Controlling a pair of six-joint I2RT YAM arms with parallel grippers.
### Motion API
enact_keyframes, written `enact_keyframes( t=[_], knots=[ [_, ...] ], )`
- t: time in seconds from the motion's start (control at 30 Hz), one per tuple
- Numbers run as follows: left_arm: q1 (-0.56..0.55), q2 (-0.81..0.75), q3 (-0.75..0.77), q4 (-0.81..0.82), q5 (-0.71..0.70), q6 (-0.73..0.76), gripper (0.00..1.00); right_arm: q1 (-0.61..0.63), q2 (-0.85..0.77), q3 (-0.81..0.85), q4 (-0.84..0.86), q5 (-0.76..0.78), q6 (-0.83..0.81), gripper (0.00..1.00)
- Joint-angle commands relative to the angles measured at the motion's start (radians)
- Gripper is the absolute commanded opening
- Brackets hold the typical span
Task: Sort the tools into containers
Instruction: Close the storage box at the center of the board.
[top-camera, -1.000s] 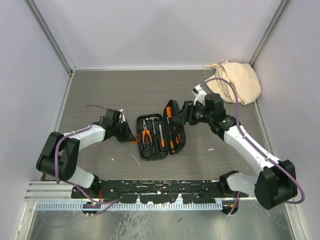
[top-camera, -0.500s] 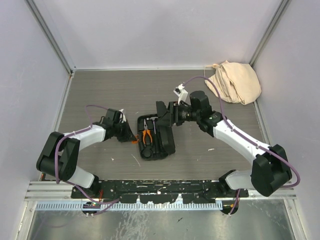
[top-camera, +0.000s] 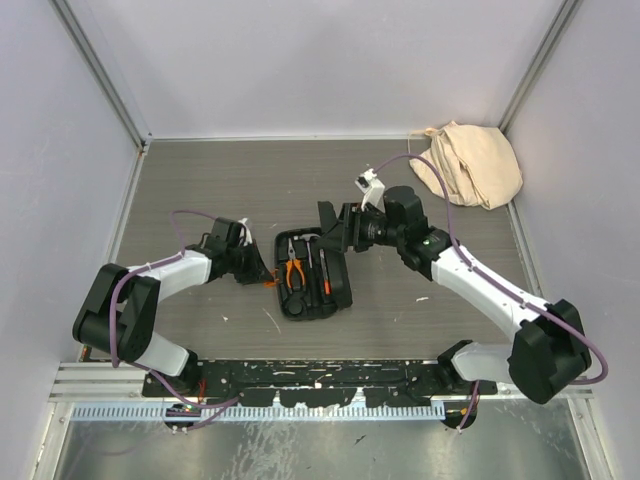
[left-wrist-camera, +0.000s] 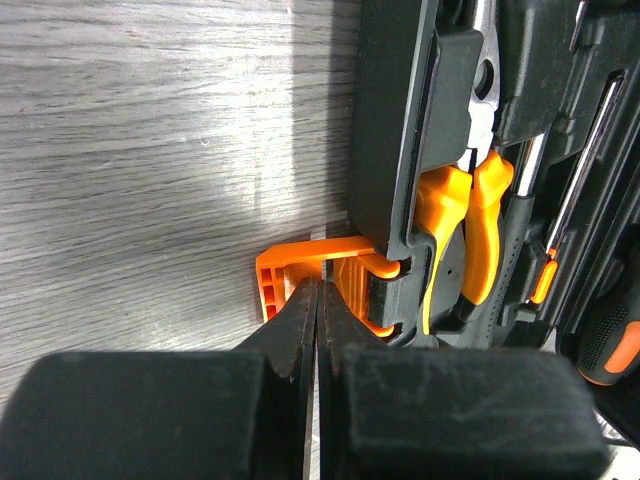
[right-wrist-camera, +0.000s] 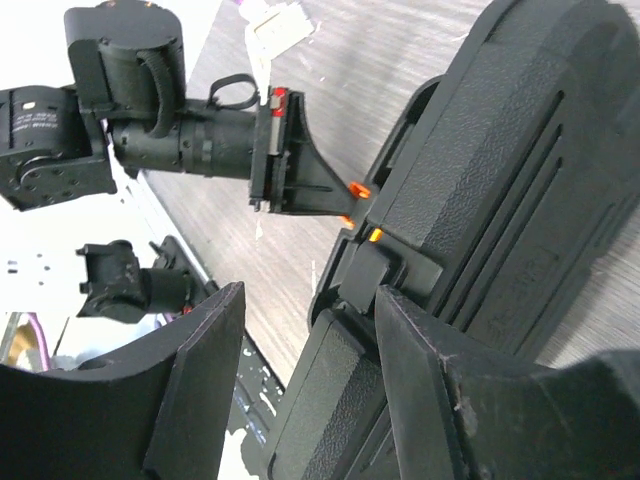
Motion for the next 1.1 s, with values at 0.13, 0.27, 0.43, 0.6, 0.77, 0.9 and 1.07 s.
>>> enact_keyframes(
  t=[0.13,0.27,0.43,0.6,0.77,0.9,1.07],
  knots=[
    [-0.018,0.020,-0.026,-0.014,-0.024,0.008,0.00,0.002,-0.022,-0.038,0.026,0.095,0.018,0.60],
    [-0.018,0.016,-0.026,-0.014,-0.024,0.008,0.00,0.003,0.032,-0.033,0.060,0.028,0.037,0.60],
    [-0.018,0.020,-0.025,-0.013,-0.022,0.007,0.00,0.023,0.088,0.008,0.089,-0.025,0.049,0.60],
    [-0.018,0.019,-0.026,-0.016,-0.021,0.007,0.00,0.053,0.157,0.110,0.086,-0.078,0.031,0.59],
    [-0.018,0.013,-0.029,-0.019,-0.025,0.005,0.00,0.062,0.179,0.195,0.059,-0.042,-0.004,0.59],
    [-0.019,0.007,-0.029,-0.024,-0.028,0.006,0.00,0.063,0.127,0.198,0.046,0.045,-0.037,0.59],
    [-0.018,0.011,-0.024,-0.031,-0.031,0.013,0.00,0.062,0.040,0.106,0.019,0.250,-0.046,0.59]
  ],
)
